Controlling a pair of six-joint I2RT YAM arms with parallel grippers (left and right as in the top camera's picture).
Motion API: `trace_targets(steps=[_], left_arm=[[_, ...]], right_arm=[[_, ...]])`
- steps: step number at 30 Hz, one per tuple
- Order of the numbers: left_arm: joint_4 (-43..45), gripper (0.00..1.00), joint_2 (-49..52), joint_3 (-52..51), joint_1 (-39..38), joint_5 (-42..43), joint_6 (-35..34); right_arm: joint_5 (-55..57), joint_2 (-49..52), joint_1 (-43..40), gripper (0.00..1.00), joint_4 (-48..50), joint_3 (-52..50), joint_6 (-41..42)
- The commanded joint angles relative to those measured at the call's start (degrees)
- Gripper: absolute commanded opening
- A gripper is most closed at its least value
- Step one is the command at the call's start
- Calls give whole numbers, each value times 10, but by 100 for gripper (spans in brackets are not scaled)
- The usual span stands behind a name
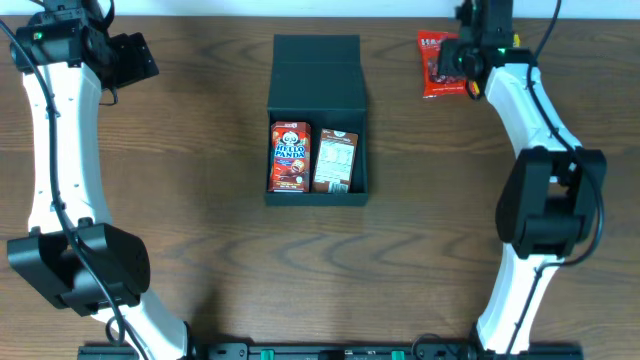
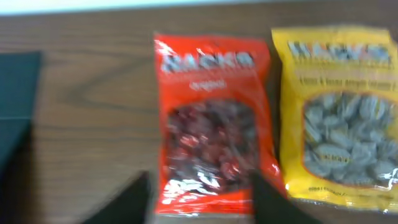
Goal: Pack container
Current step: 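Withdraw the right gripper right toward the red Hacks candy bag, then lower the right gripper onto the red Hacks bag and grasp it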
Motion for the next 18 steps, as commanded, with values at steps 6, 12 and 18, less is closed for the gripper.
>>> trace_targets(steps=[6, 12, 18], left_arm=[[-2, 95, -2, 9, 2, -10, 8], [-1, 95, -2, 9, 2, -10, 8], [-2, 95, -2, 9, 2, -10, 8]], right_arm=[[5, 24, -28, 99, 0, 2, 8], [1, 53, -26, 99, 10, 2, 8], [2, 72, -24, 99, 40, 2, 8]])
